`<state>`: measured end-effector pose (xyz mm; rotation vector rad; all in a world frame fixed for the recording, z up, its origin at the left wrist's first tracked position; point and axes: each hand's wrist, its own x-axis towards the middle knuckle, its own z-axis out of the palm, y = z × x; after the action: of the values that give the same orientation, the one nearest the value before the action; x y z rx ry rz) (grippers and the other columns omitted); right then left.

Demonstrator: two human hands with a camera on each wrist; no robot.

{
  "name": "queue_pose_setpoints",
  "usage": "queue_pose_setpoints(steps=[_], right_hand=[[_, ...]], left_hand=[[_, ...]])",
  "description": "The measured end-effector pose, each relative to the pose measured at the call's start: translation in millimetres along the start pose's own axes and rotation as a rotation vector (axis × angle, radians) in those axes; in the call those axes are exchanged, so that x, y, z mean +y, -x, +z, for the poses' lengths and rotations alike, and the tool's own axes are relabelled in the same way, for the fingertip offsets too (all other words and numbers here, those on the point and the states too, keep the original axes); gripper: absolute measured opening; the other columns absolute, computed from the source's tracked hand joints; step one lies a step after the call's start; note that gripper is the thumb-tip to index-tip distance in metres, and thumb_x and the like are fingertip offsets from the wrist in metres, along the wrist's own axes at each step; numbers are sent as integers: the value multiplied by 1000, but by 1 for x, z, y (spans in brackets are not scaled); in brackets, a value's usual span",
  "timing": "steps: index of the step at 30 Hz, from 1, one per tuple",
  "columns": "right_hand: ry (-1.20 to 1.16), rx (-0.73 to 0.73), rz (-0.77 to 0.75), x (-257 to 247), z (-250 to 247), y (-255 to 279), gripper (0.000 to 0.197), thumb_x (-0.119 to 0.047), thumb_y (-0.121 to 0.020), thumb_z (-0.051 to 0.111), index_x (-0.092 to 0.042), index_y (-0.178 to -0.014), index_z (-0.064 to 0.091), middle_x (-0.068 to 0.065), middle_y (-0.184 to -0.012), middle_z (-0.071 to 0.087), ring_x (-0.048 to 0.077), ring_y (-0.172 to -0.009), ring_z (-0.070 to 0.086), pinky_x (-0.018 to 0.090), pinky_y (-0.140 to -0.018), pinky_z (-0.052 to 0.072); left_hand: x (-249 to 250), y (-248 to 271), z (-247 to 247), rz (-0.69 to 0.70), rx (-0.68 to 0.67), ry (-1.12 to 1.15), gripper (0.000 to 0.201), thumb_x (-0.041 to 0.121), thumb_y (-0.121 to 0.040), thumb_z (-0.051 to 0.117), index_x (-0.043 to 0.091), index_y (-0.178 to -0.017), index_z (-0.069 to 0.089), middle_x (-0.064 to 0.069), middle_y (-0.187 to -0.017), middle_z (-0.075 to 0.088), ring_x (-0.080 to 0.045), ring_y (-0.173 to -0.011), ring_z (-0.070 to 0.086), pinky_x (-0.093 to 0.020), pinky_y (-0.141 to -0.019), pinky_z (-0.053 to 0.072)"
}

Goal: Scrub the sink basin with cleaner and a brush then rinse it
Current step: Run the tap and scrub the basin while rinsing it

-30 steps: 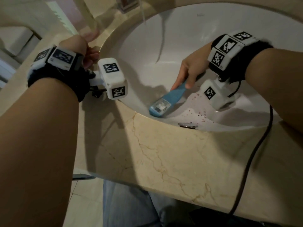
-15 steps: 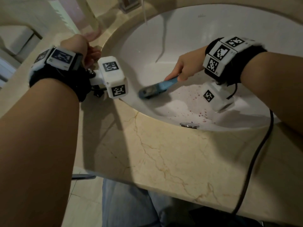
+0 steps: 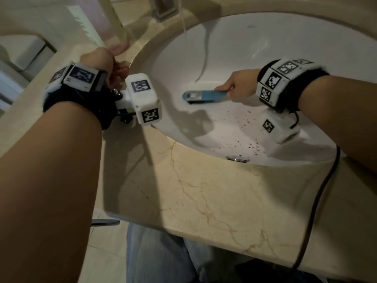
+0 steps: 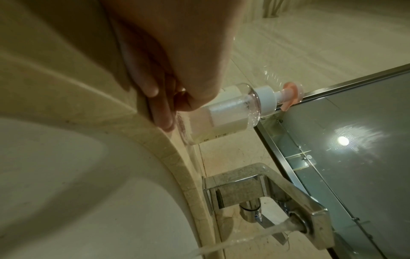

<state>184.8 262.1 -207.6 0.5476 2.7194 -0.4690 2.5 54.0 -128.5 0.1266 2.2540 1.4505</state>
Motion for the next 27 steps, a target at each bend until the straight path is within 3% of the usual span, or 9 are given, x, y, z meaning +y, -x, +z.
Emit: queue_pose_setpoints(steps=[2,4,7,11,14,18,22,25,27], right_hand=[[10,31,53,9,-5,1,41,-14,-98,42,-19,-139,47,11,-117,63,32,-99,59,34,-90,46],[-80,-18,32,12,-13,8,41,-11,-97,44,-23,-135,51,6,-92,62,19,-73,55,24,-69,45],[-204,-263,-92,7,-22,18,40,-10,-91,57,-39,-118,61,2,-72,59,8,-59,44,12,-55,36],[-253,-482,-113,-5,-20,20,42,1,-89,56,-36,-110,60,-11,-44,55,-2,-38,45,4,-40,35],[-80,-313,-30,6,-21,19,42,-6,-89,58,-40,-114,56,-15,-54,59,-1,-50,51,2,-47,38],[-60,-115,122,27,-21,20,41,-7,-89,57,-30,-123,61,-9,-78,59,8,-69,46,16,-62,36],[-139,-48,64,28,-22,12,42,-7,-88,57,-31,-121,63,1,-104,70,14,-80,49,25,-80,45],[-165,-280,-32,14,-20,14,42,-8,-88,59,-39,-116,62,-5,-73,65,2,-61,49,8,-59,40],[-129,-334,-15,8,-19,16,43,-7,-88,58,-38,-117,61,-8,-64,63,1,-57,50,9,-53,40]], left_hand=[[0,-1,-1,1,8,6,30,18,-98,34,14,-69,42,11,-27,42,-1,-23,39,-12,-39,30],[-1,-2,-1,10,24,0,29,18,-97,37,12,-70,45,10,-29,47,0,-25,42,-13,-39,32],[-2,-3,-1,18,27,7,28,18,-97,38,12,-71,48,10,-31,51,-1,-26,44,-12,-35,35],[-2,-3,-2,13,24,29,27,18,-96,39,12,-73,52,9,-33,53,-2,-27,46,-12,-35,35],[-1,-4,-3,1,12,42,28,17,-97,37,12,-72,49,9,-31,50,-2,-26,43,-12,-35,34],[-2,-5,-2,4,32,39,27,16,-97,37,11,-73,48,9,-30,49,-2,-25,42,-13,-35,34],[-2,-9,-4,-11,43,24,27,14,-96,35,9,-74,49,8,-32,52,-2,-26,45,-15,-36,37],[-2,-11,-5,-11,41,34,27,12,-95,34,8,-72,46,7,-32,51,-3,-26,44,-15,-40,36],[-2,-11,-6,1,53,37,27,10,-94,33,8,-72,47,7,-33,53,-3,-27,45,-16,-43,37]])
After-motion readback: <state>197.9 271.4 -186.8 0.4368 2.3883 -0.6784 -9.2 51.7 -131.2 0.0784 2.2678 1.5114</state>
